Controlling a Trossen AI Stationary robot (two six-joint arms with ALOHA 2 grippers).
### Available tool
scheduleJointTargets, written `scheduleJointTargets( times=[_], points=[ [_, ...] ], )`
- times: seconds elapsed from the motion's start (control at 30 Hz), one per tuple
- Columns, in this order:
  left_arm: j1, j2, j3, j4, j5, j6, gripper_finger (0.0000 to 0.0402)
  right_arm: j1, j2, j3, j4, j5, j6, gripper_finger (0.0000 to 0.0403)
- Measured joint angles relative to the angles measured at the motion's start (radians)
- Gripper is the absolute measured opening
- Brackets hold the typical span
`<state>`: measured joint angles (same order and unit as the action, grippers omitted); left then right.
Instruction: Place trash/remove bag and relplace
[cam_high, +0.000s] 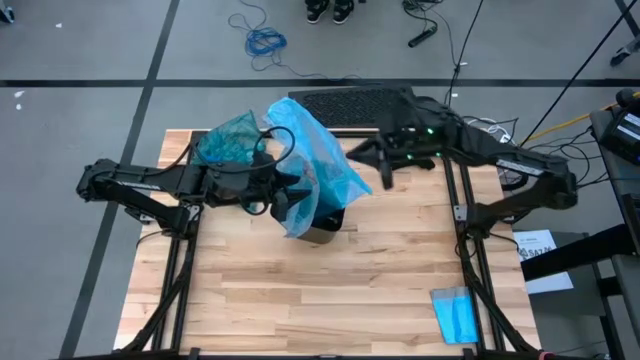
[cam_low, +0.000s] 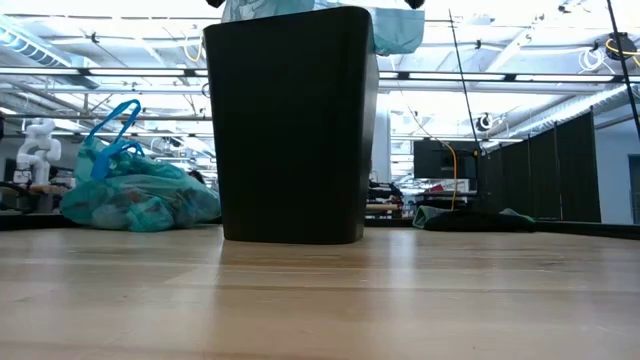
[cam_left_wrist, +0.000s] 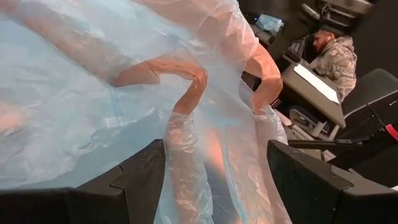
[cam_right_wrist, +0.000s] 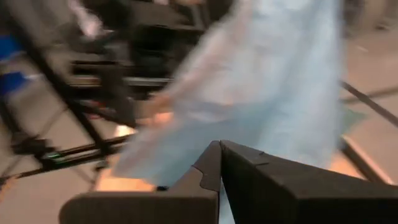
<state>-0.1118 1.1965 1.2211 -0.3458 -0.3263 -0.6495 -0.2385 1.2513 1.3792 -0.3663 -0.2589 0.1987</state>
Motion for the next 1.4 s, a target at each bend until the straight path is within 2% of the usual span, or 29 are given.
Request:
scheduleJointTargets(
  times=[0.17,0.37,0.53,0.83,1.07,1.4],
  points=[
    [0.000,0.000,0.000,0.000,0.001,0.000,0.0274,0.109,-0.010,-0.031,0.005,-0.011,0.008,0.0000],
    [0.000,0.000,0.000,0.005,0.001,0.000,0.0274,0.184,0.096,-0.034,0.072,-0.011,0.006,0.0000],
    [0.000,0.000,0.000,0.009,0.011,0.000,0.0274,0.157,0.171,-0.034,0.131,-0.040,0.015,0.0000],
    [0.000,0.000,0.000,0.025,0.037,0.000,0.0274,0.086,0.216,-0.034,0.253,-0.137,0.056,0.0000],
    [0.000,0.009,0.001,0.024,0.037,0.000,0.0274,0.067,0.219,-0.034,0.291,-0.193,0.074,0.0000],
    [0.014,0.095,0.001,0.016,0.037,-0.052,0.0274,0.067,0.244,-0.034,0.282,-0.219,0.078,0.0000]
  ],
)
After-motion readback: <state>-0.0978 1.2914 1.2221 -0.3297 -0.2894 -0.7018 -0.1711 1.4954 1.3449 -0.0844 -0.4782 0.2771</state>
